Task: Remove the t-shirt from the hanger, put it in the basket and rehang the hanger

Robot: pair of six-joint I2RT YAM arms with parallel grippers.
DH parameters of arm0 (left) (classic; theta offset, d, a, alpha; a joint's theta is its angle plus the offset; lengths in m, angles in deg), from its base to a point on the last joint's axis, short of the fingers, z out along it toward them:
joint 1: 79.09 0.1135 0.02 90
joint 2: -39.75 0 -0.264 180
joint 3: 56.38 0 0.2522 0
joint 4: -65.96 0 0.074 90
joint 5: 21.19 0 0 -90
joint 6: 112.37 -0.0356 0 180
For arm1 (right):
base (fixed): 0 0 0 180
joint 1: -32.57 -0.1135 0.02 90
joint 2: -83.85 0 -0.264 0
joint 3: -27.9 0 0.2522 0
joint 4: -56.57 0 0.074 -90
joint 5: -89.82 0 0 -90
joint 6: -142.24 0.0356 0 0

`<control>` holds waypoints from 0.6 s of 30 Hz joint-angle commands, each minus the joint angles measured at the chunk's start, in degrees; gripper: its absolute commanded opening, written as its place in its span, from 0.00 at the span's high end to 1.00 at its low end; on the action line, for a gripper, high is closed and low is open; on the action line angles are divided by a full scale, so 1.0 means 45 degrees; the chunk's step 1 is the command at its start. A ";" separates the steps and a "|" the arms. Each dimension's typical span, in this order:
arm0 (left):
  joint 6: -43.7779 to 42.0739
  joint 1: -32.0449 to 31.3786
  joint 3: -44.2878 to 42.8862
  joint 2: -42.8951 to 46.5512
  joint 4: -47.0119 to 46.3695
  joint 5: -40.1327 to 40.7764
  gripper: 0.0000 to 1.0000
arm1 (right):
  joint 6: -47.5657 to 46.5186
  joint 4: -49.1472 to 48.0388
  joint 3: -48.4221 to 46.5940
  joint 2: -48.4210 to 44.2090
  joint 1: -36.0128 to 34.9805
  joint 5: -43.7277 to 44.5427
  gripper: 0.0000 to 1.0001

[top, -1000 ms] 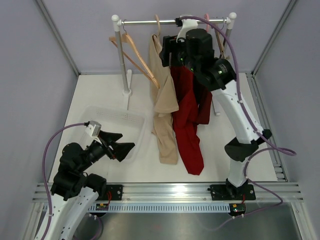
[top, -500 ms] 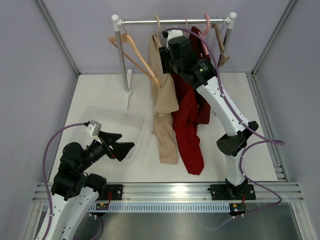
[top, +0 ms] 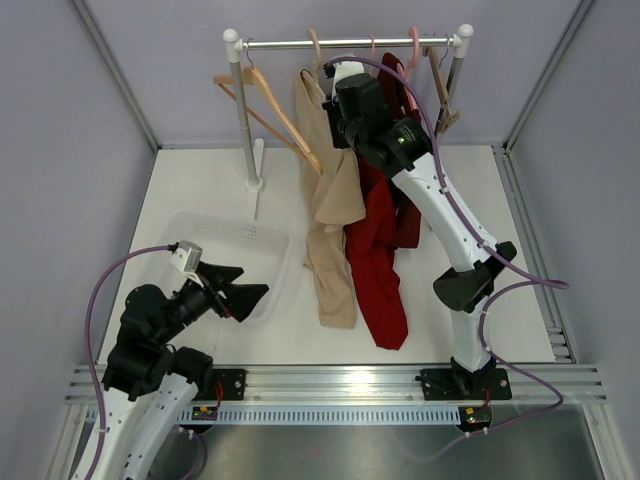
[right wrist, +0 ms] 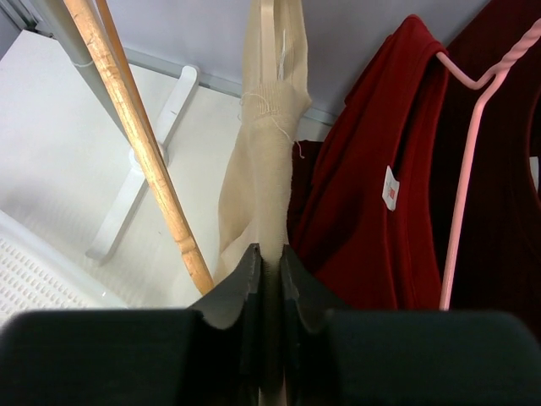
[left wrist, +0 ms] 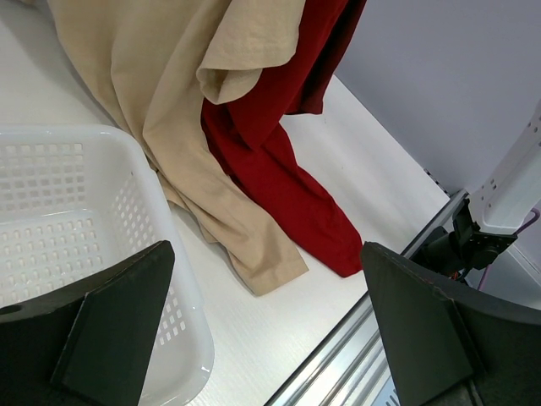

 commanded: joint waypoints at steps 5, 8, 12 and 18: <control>0.0094 0.0136 -0.0140 0.0002 -0.0289 -0.0091 0.01 | -0.0313 -0.1070 0.0235 -0.0842 -0.0127 -0.0227 1.00; 0.0094 0.0136 -0.0140 -0.0037 -0.0289 -0.0091 0.01 | -0.0332 -0.2550 0.1345 -0.1427 -0.0166 -0.0188 1.00; 0.0153 0.0155 -0.0218 -0.0174 -0.0289 0.0123 0.01 | -0.0332 -0.6974 0.4351 -0.3652 -0.0225 -0.0071 1.00; 0.0913 0.0136 -0.0666 -0.1148 -0.0347 0.0729 0.01 | -0.0157 -1.0557 0.7381 -0.5625 -0.0264 0.0416 1.00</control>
